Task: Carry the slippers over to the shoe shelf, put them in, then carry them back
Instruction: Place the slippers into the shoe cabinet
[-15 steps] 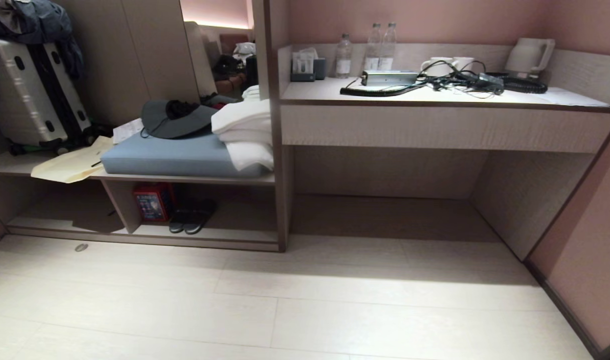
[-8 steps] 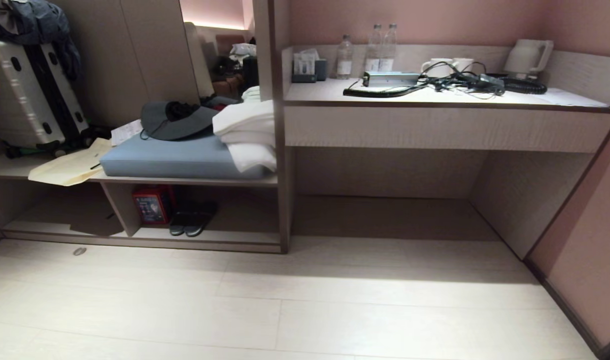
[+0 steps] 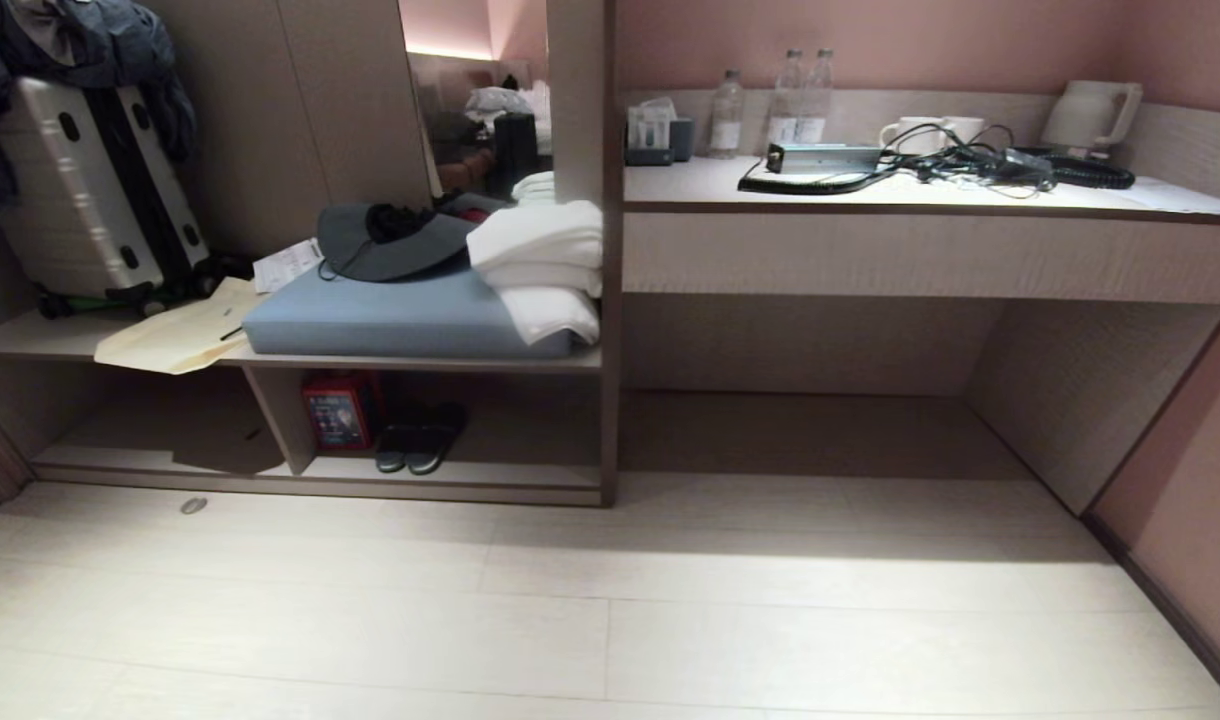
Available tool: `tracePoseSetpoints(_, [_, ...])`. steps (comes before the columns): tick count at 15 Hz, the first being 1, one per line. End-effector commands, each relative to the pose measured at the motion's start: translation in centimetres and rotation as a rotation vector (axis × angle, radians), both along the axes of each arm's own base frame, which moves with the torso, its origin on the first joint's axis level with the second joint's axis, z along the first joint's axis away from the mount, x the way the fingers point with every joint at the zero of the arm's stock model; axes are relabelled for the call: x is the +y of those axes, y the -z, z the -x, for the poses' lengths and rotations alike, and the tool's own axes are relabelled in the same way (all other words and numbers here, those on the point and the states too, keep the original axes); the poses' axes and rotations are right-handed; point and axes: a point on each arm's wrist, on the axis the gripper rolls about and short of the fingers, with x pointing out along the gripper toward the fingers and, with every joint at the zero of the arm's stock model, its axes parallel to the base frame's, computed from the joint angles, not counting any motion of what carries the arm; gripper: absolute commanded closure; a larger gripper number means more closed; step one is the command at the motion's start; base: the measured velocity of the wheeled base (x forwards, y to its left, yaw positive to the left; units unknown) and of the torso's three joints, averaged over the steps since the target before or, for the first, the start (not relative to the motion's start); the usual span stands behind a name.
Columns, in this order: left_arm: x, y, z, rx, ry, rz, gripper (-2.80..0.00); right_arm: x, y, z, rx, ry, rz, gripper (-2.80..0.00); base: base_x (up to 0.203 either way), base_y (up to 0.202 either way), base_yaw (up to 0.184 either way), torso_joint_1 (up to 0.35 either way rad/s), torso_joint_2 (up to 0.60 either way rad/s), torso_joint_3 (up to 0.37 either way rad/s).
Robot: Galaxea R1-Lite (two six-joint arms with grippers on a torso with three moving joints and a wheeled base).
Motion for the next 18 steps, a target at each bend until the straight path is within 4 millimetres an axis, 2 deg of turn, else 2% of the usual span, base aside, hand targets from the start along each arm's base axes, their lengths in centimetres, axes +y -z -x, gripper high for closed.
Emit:
tracePoseSetpoints(1, [0.0, 0.0, -0.01, 0.001, -0.001, 0.0, 0.0, 0.0, 0.0, 0.0, 0.0, -0.001, -0.001, 0.0, 0.0, 0.196, -0.002, 0.002, 0.01, 0.006])
tracePoseSetpoints(18, [0.0, 0.04, -0.02, 0.002, 0.0, 0.004, 0.0, 0.0, 0.04, -0.01, 0.001, -0.001, 0.001, 0.0, 0.0, 0.195, -0.002, 0.002, 0.0, 0.003])
